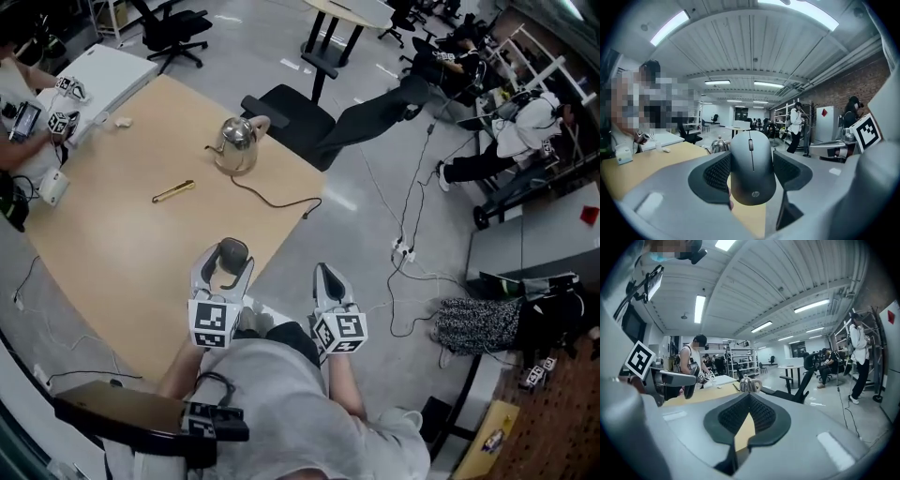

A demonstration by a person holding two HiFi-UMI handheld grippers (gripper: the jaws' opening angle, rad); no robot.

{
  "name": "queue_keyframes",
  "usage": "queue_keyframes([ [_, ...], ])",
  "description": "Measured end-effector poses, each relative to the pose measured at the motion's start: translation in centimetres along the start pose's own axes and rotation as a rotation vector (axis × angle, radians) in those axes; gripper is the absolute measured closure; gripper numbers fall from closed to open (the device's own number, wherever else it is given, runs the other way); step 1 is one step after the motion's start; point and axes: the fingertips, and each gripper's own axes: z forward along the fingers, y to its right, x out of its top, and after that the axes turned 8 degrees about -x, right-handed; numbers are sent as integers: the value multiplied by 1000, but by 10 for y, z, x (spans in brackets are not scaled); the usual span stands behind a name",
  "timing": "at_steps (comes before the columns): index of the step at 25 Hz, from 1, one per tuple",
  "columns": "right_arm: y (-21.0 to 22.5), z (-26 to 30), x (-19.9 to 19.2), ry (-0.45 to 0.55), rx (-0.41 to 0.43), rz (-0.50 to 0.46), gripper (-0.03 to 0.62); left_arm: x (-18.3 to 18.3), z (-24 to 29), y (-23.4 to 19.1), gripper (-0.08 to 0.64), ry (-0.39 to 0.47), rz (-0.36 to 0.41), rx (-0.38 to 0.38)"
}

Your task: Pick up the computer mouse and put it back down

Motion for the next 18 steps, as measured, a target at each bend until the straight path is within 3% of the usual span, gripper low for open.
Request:
queue_keyframes([
  [18,-51,78,-3,-56,196,-26,585,-15,-15,-79,256,-22,-82,224],
])
